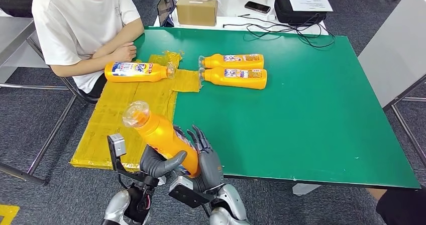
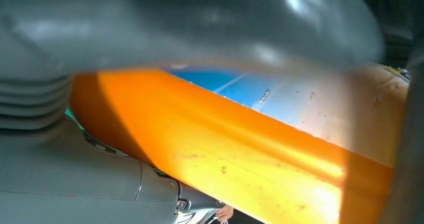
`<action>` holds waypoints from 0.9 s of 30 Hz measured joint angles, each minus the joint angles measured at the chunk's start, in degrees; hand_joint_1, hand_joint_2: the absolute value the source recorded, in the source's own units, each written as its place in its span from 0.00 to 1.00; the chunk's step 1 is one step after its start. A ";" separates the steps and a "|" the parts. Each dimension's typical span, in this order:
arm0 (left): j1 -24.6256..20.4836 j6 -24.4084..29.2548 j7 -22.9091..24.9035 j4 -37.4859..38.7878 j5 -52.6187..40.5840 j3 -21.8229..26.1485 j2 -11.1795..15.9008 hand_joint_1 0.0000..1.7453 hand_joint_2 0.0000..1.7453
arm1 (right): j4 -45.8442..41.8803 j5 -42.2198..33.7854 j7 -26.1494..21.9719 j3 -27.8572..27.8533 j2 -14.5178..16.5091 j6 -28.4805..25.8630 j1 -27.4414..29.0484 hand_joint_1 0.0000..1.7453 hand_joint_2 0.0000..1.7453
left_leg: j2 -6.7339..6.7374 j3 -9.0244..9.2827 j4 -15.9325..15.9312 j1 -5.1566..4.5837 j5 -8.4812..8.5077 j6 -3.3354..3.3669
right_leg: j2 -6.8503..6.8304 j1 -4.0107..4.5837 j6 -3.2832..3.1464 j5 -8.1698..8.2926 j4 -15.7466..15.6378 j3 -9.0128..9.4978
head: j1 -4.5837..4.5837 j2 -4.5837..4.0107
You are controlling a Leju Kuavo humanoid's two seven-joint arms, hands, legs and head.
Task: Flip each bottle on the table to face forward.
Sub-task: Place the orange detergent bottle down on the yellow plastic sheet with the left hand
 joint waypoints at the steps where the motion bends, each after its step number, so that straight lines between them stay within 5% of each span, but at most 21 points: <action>1: -0.37 0.95 -0.18 0.10 -1.12 0.00 0.02 1.00 1.00 | 0.19 -0.41 -0.54 -0.01 0.03 -0.69 -0.02 0.00 0.00 | 0.00 -0.01 0.00 0.00 0.00 0.00 | -0.01 0.00 0.00 0.00 0.00 0.00 | 0.01 0.00; 5: -4.94 5.83 -0.48 2.25 -11.70 0.12 1.54 1.00 1.00 | 0.50 3.70 -4.14 -0.97 0.22 -5.45 0.17 0.00 0.00 | -0.05 -0.01 0.00 0.01 0.02 -0.01 | -0.03 0.01 -0.01 0.01 0.01 0.02 | 0.02 0.00; 11: -16.67 7.02 0.32 12.96 -30.60 2.25 9.24 1.00 1.00 | 0.64 4.90 -11.39 -3.72 0.72 -6.83 0.68 0.00 0.00 | 0.05 0.00 -0.01 0.08 0.20 -0.16 | 0.00 0.10 -0.20 0.14 0.08 0.00 | 0.03 0.00; 18: -29.16 4.81 1.13 27.32 -44.59 3.61 17.17 1.00 1.00 | 1.35 -1.38 -11.85 0.38 0.61 -6.83 -0.36 0.00 0.00 | 0.09 -0.07 -0.01 0.13 0.31 -0.25 | -0.01 0.12 -0.21 0.15 0.15 -0.10 | 0.04 0.00; 27: -46.30 1.05 4.61 43.36 -56.18 -0.89 21.18 1.00 1.00 | 2.14 -7.56 -11.86 7.51 0.19 -6.82 -2.27 0.00 0.00 | -0.03 -0.19 0.01 0.10 0.35 -0.21 | -0.02 0.10 -0.18 0.19 0.16 -0.17 | 0.05 0.00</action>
